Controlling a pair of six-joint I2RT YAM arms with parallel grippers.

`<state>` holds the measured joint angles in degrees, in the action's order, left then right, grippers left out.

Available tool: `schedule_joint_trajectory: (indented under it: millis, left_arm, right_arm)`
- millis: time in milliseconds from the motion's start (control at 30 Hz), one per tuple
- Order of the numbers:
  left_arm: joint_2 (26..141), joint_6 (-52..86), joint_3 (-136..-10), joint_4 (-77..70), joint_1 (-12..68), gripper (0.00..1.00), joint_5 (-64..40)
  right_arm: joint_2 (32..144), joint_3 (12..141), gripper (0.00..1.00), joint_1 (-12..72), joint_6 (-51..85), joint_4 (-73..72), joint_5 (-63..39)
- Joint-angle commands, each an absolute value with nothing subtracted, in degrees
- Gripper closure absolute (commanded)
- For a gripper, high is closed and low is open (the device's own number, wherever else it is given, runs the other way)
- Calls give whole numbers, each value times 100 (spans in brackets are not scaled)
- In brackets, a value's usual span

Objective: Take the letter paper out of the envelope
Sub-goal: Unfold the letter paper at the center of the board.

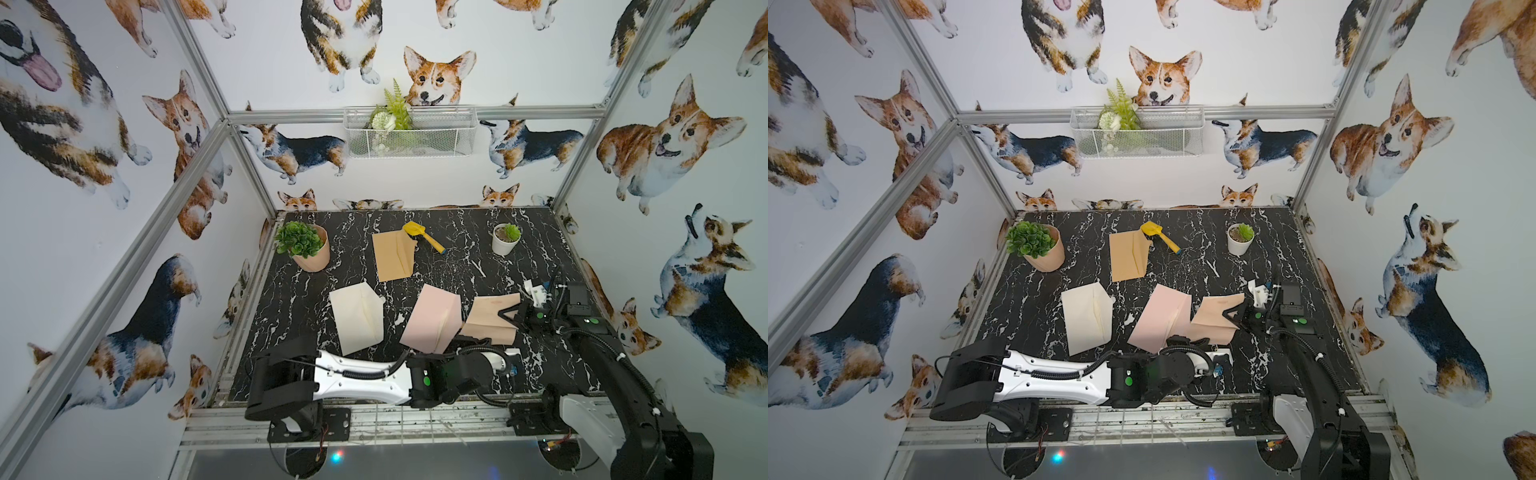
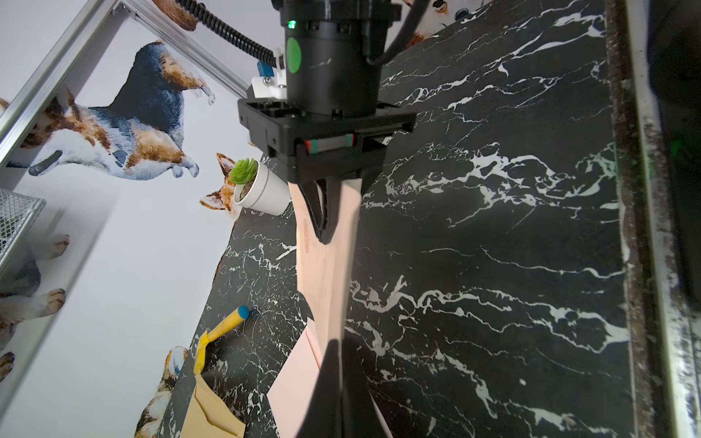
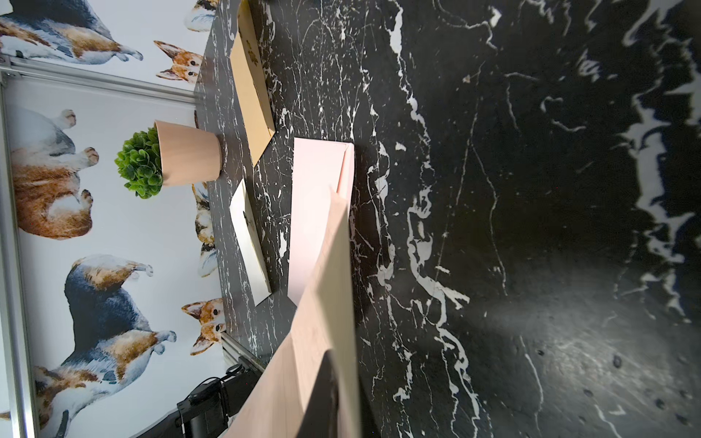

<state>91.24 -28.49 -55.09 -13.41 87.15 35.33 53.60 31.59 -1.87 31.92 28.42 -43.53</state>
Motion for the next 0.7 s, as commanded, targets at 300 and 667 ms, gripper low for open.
schedule_joint_trajectory:
  millis: [300, 667]
  left_arm:
    - [8989, -2398, -5082, -1504, 8955, 100, 3821]
    - [9097, -2226, -4967, -1667, 9210, 95, 4004]
  right_arm:
    - [5590, 3597, 100, -198, 3076, 2522, -4000]
    - [5512, 3665, 100, -193, 3121, 2564, -3887]
